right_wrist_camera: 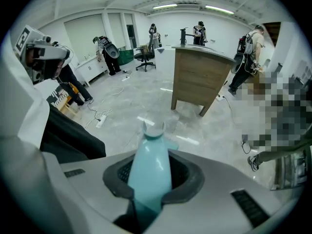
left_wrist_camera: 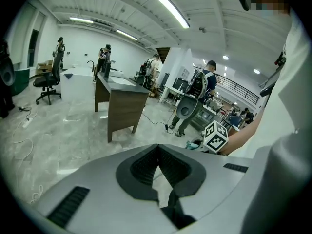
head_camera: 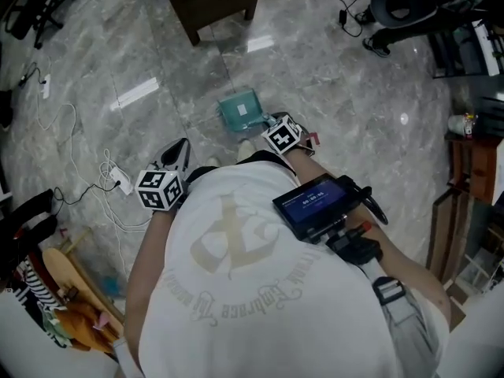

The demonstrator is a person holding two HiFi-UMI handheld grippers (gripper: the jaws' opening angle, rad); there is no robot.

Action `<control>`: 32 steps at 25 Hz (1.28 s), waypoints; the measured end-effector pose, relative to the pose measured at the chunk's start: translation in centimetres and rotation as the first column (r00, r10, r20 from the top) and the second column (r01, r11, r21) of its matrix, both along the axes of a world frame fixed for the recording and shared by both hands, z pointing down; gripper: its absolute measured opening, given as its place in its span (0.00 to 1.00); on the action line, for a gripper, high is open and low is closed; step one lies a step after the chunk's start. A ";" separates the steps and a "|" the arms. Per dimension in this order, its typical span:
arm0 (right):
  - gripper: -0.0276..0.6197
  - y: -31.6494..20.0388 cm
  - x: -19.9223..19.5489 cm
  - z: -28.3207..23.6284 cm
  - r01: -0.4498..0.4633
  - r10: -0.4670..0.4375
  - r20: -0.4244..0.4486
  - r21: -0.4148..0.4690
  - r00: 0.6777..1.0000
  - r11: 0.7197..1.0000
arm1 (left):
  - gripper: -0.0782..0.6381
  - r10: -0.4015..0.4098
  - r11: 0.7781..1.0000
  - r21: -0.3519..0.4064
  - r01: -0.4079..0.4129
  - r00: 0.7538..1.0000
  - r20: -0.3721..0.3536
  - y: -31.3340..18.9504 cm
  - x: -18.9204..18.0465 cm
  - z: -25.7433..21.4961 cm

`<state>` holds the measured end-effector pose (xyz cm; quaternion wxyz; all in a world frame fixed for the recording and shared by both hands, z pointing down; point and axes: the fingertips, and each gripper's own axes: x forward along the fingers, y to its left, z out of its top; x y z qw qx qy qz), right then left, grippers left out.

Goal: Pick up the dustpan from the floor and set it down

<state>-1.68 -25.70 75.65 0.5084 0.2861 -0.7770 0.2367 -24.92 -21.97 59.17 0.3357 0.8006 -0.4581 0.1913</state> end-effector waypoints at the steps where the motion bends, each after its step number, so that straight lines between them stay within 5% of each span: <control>1: 0.19 0.1 0.1 -0.4 -0.013 0.013 0.000 0.004 1.000 1.000 | 0.13 0.002 1.000 0.007 -0.002 1.000 -0.005 -0.2 -0.3 -0.2; 17: 0.19 2.4 0.9 -6.8 -0.111 0.111 -0.007 0.043 0.994 0.993 | 0.13 0.135 0.990 0.038 -0.132 0.987 -0.090 -1.0 0.2 -0.3; 25: 0.19 8.4 1.7 -9.0 -0.229 0.227 0.031 0.079 0.973 0.970 | 0.13 0.274 0.961 0.061 -0.269 0.955 -0.109 2.6 3.2 -0.5; 32: 0.19 8.3 2.4 -10.8 -0.293 0.291 0.040 0.083 0.956 0.952 | 0.13 0.347 0.938 0.043 -0.344 0.928 -0.133 1.0 4.9 -0.8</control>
